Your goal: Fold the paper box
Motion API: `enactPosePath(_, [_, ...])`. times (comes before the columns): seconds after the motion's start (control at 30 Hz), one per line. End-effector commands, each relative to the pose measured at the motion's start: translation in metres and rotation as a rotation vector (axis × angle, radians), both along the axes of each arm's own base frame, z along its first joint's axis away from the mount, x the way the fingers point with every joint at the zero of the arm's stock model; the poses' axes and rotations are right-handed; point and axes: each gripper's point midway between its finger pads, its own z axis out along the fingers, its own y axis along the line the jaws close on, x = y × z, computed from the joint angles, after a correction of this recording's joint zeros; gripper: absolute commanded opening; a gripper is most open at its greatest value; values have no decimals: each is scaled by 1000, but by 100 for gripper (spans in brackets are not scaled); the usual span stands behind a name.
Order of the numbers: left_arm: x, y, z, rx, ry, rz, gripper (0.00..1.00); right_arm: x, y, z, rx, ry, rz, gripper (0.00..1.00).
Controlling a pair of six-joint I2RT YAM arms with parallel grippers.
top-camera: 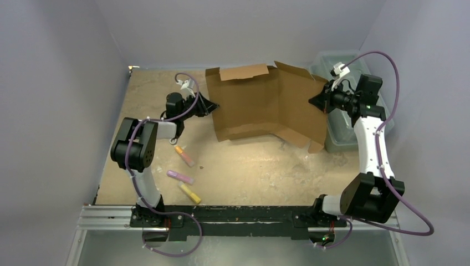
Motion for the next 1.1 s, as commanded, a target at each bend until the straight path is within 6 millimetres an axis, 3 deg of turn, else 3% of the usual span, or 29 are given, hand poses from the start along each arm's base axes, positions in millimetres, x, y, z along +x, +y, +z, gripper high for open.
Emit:
enactPosePath(0.0, [-5, -11, 39, -66, -100, -54, 14, 5, -4, 14, -38, -39, 6, 0])
enactPosePath(0.13, [-28, -15, 37, -61, -80, -48, 1, 7, -4, 17, -44, -38, 16, 0])
enactPosePath(0.43, [-78, -40, 32, -44, -54, -59, 0, 1, 5, 23, -57, -44, 50, 0])
enactPosePath(0.6, [-88, -29, 34, -68, 6, -4, 24, 6, -8, 20, -112, -45, -20, 0])
enactPosePath(0.73, [-93, 3, 47, -46, 47, 75, 45, 10, -16, 23, -150, -62, -61, 0])
enactPosePath(0.87, [-97, 44, 94, 109, -62, 171, 75, 9, -20, 22, -184, -68, -69, 0])
enactPosePath(0.97, [-99, 56, 164, 208, -282, 189, 98, 7, -16, 22, -185, -78, -32, 0])
enactPosePath(1.0, [-100, 55, 198, 227, -393, 176, 99, 6, -15, 21, -182, -78, -22, 0])
enactPosePath(1.07, [-101, 44, 238, 282, -548, 79, 99, 5, -13, 21, -178, -81, -7, 0])
